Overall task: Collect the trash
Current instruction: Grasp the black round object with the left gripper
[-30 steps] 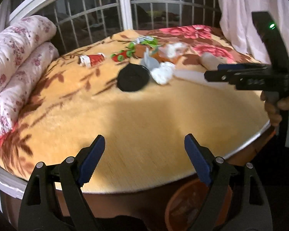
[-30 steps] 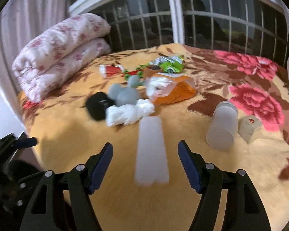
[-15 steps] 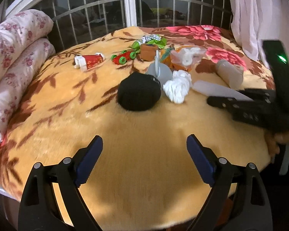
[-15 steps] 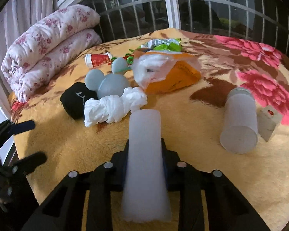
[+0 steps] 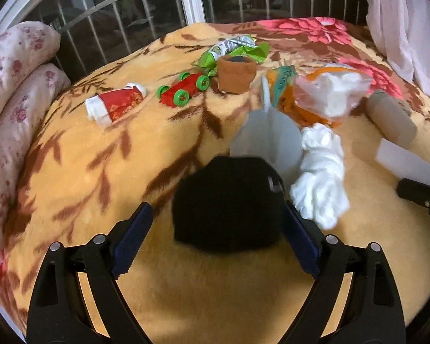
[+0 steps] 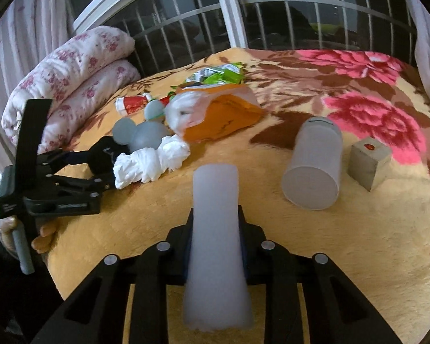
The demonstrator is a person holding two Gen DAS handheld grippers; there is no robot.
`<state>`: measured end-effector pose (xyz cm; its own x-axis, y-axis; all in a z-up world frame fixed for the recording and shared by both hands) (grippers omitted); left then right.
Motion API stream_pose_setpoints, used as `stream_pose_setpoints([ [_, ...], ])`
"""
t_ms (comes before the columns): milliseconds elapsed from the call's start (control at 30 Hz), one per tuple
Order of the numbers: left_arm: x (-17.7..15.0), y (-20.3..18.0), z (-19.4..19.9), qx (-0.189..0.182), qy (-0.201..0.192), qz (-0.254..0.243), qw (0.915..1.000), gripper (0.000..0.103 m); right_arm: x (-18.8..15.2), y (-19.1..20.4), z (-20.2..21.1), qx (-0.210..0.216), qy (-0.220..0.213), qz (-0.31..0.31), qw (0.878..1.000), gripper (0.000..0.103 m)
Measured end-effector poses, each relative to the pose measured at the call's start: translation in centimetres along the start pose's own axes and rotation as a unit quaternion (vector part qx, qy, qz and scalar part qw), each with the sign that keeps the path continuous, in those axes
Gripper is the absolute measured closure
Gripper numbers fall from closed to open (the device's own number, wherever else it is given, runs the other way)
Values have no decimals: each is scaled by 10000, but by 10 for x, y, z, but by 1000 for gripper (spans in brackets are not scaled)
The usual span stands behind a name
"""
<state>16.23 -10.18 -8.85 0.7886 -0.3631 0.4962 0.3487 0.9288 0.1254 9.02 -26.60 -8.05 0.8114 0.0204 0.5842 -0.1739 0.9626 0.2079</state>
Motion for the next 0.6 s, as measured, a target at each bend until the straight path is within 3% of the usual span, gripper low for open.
stream_pose_setpoints([
  [67,7,-2,-4,58,-131,-55,9999,17,1,1,0,-15,-19,18,10000,78],
  [133,8,-6,-7,-142,-130,-120,9997,39,1,3,1,-11,-51,55,10000,78],
  [167,6,-8,-10,-195,-82,-127,9997,43,2,4,1,-9,-63,64,10000,78],
  [333,-1,-10,2,166,-337,-104,9992,48,2,4,3,-57,-137,90,9998,78],
  [467,-14,-5,23,-130,-510,361,9980,49,2,10,8,-10,-237,180,9996,78],
  [600,-42,-12,45,-31,-472,554,9973,49,-1,18,15,69,-365,292,9989,78],
])
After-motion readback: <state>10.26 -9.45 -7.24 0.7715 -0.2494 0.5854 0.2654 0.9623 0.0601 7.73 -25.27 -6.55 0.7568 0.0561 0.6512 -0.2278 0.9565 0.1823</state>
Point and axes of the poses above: each gripper's, at about its wrist camera, not at the fingertips, and z roughly against the way its jaws point, y to its left, x to its top, the point moved 8 cm from there along -z, roughly the way its jaws point, and after that the axes turned 8 degrees about y, right-handed, at the moved point
